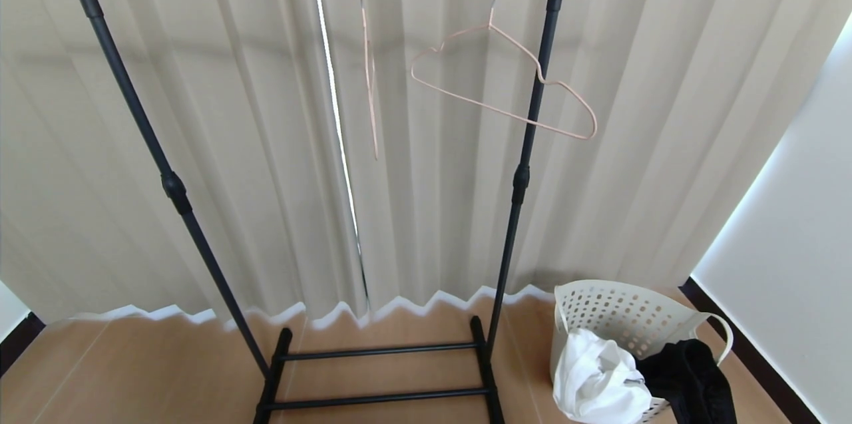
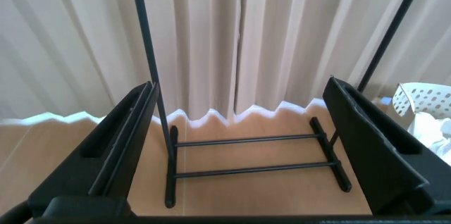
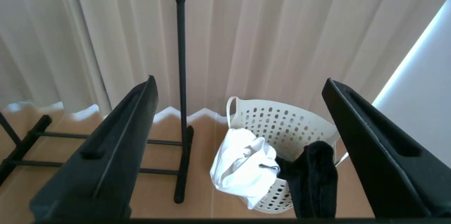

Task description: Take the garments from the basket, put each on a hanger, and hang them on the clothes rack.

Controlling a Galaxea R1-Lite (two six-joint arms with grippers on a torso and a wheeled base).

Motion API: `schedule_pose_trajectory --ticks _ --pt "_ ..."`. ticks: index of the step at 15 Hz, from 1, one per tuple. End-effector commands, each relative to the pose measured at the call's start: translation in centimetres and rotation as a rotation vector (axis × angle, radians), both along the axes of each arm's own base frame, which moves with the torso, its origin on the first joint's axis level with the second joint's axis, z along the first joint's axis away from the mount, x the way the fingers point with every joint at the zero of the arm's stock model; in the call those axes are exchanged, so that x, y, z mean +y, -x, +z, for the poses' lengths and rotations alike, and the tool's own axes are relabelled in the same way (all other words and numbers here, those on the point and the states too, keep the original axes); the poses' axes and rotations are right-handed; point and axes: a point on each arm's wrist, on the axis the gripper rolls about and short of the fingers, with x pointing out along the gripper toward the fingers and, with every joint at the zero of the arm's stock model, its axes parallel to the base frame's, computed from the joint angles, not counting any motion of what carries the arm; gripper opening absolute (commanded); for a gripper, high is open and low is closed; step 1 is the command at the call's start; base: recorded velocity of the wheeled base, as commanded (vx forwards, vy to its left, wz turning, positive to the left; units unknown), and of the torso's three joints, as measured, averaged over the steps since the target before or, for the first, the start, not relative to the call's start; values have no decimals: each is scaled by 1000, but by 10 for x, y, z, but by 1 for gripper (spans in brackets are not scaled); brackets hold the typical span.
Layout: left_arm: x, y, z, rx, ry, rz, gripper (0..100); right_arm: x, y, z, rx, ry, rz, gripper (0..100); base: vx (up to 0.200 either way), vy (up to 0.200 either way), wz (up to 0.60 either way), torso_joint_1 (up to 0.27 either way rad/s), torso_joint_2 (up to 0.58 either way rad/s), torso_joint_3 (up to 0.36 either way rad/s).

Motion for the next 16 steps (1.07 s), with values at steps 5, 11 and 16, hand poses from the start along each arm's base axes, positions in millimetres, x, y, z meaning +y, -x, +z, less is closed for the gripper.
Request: schedule_pose_trajectory --ticks 5,11,16 --pt "0 0 0 1 0 0 100 0 0 0 1 0 1 100 0 0 0 -124 477 358" --pt "0 0 0 1 0 0 100 0 0 0 1 0 1 100 0 0 0 -56 449 389" --pt "0 0 0 1 0 0 100 0 0 0 1 0 1 100 0 0 0 -11 130 127"
